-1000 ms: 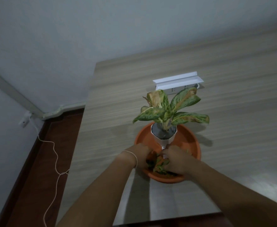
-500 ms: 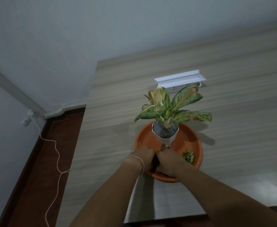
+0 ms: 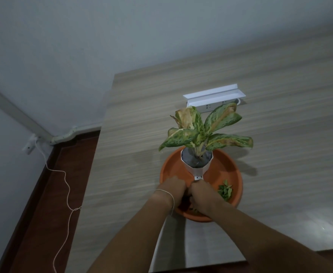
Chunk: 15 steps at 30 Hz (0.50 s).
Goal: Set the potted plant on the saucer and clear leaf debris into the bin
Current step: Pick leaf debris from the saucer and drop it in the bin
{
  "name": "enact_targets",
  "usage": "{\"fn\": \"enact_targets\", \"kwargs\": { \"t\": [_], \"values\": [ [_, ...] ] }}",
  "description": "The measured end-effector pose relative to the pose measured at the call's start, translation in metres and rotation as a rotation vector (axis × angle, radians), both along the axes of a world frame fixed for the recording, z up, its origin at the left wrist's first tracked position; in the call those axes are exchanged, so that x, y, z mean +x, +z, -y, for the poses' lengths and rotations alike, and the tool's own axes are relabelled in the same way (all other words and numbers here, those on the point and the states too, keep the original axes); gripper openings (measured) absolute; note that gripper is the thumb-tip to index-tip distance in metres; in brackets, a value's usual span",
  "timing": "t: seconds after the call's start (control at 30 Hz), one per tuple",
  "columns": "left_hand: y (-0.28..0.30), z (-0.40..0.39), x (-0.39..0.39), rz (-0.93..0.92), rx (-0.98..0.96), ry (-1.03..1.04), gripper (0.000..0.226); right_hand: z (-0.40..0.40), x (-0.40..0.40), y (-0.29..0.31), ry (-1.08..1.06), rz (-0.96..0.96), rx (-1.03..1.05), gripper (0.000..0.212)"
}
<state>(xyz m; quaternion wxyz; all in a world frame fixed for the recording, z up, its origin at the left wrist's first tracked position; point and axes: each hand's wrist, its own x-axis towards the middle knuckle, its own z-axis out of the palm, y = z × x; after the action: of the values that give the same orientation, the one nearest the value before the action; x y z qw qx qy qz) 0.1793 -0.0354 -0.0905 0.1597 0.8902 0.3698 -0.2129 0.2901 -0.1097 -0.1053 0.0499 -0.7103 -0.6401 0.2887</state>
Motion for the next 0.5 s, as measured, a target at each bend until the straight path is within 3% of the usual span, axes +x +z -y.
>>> {"fn": "enact_targets", "kwargs": {
  "t": [0.2,0.5],
  "values": [
    [-0.003,-0.005,0.002,0.038,0.046,0.140,0.020,-0.001,0.010,-0.003,-0.147,-0.052,0.081,0.022],
    [0.016,-0.016,-0.004,0.235,0.074,0.343,0.017,-0.002,0.011,0.017,-0.235,-0.029,0.280,0.017]
  ]
}}
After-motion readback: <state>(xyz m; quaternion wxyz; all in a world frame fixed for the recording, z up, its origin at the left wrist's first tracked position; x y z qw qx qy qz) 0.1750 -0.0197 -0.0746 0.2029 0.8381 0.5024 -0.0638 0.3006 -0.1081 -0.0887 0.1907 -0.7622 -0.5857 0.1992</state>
